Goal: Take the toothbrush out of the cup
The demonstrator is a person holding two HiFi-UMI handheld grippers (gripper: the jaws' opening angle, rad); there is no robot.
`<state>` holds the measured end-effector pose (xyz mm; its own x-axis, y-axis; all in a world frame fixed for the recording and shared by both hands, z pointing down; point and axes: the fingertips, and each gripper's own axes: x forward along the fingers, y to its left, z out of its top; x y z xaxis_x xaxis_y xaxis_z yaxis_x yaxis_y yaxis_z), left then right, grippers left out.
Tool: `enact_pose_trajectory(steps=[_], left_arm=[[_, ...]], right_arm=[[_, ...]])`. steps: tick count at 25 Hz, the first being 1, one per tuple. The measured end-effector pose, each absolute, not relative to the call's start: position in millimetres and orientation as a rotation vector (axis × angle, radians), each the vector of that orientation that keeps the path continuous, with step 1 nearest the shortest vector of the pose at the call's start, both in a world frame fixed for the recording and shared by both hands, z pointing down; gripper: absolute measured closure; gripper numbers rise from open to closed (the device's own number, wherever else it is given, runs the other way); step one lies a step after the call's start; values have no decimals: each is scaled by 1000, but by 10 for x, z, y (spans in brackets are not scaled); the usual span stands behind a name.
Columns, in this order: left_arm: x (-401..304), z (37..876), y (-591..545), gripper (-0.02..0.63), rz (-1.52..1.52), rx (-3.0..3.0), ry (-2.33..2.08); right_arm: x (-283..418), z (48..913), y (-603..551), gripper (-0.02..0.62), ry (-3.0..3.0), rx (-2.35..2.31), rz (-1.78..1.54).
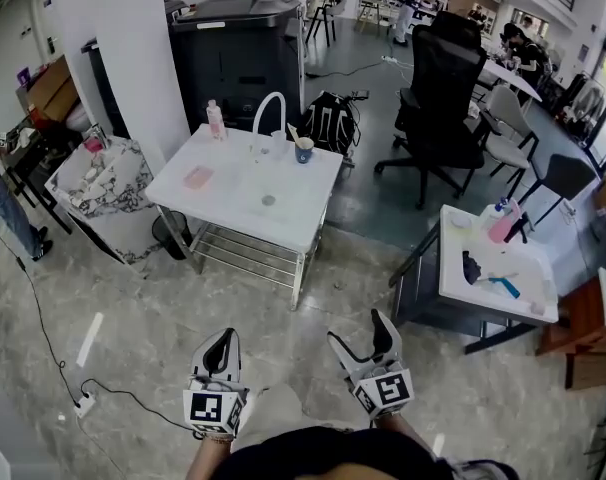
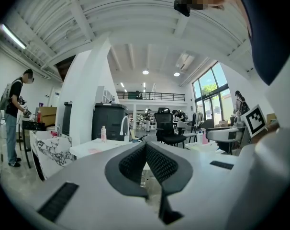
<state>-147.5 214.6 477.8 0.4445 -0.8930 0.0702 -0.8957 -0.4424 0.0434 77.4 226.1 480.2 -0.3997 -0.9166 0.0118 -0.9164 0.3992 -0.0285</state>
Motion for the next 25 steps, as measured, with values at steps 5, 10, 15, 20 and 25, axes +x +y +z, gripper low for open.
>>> enact_pose_trajectory(steps=[5, 10, 15, 20, 25], left_arm=[[-1450, 4800, 1917, 604, 62, 2596, -1625], [-1472, 4920, 1451, 604, 81, 2584, -1629], [-1485, 4964, 674, 604, 99, 2579, -1629], [-1418, 4819, -246, 604, 90, 2611, -1610], [-1271, 4722, -1026, 604, 109, 2658, -1576]], right_arm=[[833, 4825, 1965, 189, 2630, -1711, -55], [802, 4926, 1492, 189, 2633, -1699, -70], [813, 4932, 773, 189, 2630, -1696, -83], [887, 4931, -40, 189, 2601, -1732, -112], [1007, 4963, -854, 189, 2568, -1758, -130]])
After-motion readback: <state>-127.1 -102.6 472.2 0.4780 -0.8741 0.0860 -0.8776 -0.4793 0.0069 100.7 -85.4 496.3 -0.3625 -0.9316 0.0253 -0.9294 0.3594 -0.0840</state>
